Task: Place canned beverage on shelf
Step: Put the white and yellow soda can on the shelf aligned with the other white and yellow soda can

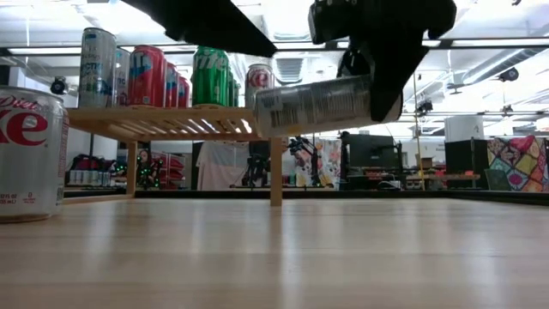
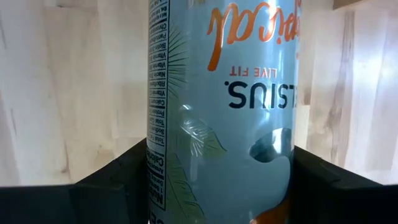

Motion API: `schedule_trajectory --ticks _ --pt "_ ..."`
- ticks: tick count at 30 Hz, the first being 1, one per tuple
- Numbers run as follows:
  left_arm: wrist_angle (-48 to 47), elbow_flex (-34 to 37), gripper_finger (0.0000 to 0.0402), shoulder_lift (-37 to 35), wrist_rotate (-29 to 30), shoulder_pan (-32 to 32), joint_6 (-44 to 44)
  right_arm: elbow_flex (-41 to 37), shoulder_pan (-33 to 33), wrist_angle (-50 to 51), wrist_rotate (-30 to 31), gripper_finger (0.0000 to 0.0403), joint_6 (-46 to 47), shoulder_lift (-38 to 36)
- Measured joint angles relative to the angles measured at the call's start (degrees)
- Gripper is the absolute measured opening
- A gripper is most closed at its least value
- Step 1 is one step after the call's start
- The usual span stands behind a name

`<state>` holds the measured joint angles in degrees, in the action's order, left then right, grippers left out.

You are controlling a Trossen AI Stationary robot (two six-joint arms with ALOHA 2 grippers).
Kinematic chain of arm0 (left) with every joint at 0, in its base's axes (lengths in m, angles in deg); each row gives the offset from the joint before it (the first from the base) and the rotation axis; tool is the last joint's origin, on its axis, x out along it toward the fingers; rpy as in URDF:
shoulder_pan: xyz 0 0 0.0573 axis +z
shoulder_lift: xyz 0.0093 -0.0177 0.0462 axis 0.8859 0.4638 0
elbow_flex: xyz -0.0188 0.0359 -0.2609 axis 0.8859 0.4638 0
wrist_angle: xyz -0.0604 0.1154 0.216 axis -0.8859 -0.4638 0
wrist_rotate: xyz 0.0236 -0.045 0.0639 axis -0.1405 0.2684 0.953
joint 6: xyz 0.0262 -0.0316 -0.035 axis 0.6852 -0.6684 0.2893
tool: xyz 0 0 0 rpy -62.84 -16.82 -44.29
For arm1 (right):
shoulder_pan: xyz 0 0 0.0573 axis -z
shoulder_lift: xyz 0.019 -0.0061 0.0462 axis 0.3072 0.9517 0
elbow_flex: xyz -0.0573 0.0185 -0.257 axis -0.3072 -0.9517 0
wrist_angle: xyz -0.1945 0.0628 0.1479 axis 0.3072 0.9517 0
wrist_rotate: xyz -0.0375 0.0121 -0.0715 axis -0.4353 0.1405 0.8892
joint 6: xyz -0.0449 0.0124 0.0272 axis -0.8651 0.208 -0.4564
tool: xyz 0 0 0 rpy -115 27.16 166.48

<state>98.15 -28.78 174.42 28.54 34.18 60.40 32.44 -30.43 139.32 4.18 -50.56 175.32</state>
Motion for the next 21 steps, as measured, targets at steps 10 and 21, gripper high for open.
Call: schedule_trajectory --ticks 10,21 --pt "0.09 -1.7 0.0316 3.08 0.0 0.33 -2.05 0.0 -0.21 0.29 -0.08 0.0239 -0.02 0.0" --pt "-0.87 -1.7 0.0396 3.19 0.17 2.92 -5.4 0.0 -0.21 1.34 -0.58 0.0239 2.16 0.0"
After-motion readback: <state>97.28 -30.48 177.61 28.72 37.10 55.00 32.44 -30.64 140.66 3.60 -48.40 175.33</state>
